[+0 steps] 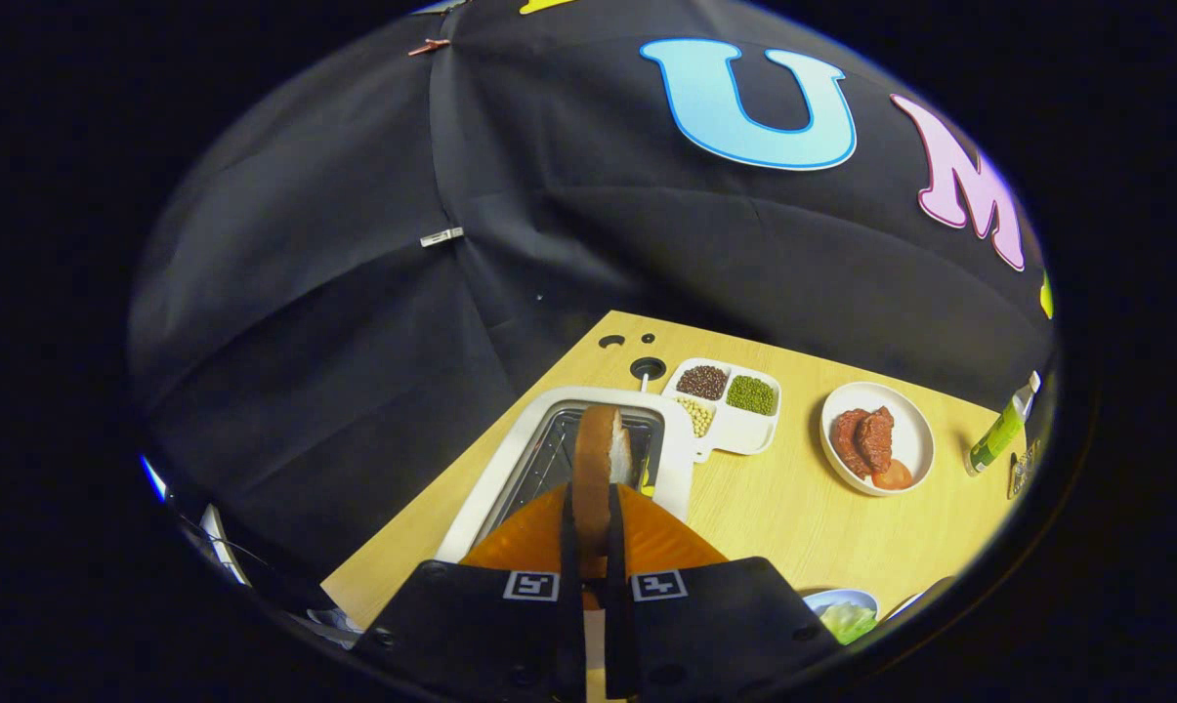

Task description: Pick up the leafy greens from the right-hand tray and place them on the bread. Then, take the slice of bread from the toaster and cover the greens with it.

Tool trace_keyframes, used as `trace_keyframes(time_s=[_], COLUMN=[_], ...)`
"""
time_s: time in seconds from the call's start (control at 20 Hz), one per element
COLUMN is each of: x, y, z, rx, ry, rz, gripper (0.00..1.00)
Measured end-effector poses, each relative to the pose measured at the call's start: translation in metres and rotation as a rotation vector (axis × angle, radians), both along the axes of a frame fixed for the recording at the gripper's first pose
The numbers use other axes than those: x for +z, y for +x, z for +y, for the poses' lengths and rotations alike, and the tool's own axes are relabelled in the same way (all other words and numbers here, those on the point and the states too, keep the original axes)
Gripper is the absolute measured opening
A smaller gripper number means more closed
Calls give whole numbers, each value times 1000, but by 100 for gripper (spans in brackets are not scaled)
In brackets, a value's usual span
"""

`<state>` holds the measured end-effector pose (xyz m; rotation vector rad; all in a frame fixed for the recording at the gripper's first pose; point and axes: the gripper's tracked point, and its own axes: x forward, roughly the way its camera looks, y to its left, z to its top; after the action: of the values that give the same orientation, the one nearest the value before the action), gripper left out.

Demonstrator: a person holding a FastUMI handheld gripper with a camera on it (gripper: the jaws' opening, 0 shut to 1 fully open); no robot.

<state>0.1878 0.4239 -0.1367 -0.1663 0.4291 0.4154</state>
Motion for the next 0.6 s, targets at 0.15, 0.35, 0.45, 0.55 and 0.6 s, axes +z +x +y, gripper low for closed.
trace_keyframes(time_s=[0.15,0.35,0.45,0.55,0.6], x=[19,45,58,66,68], y=[-6,-20,-24,-26,-29], z=[-10,-23,-34,-46,-55], rx=[6,6,-8,-21,-32], ry=[33,104,145,172,176], rz=[-21,-27,-36,-32,-31], gripper=[12,12,12,12,12])
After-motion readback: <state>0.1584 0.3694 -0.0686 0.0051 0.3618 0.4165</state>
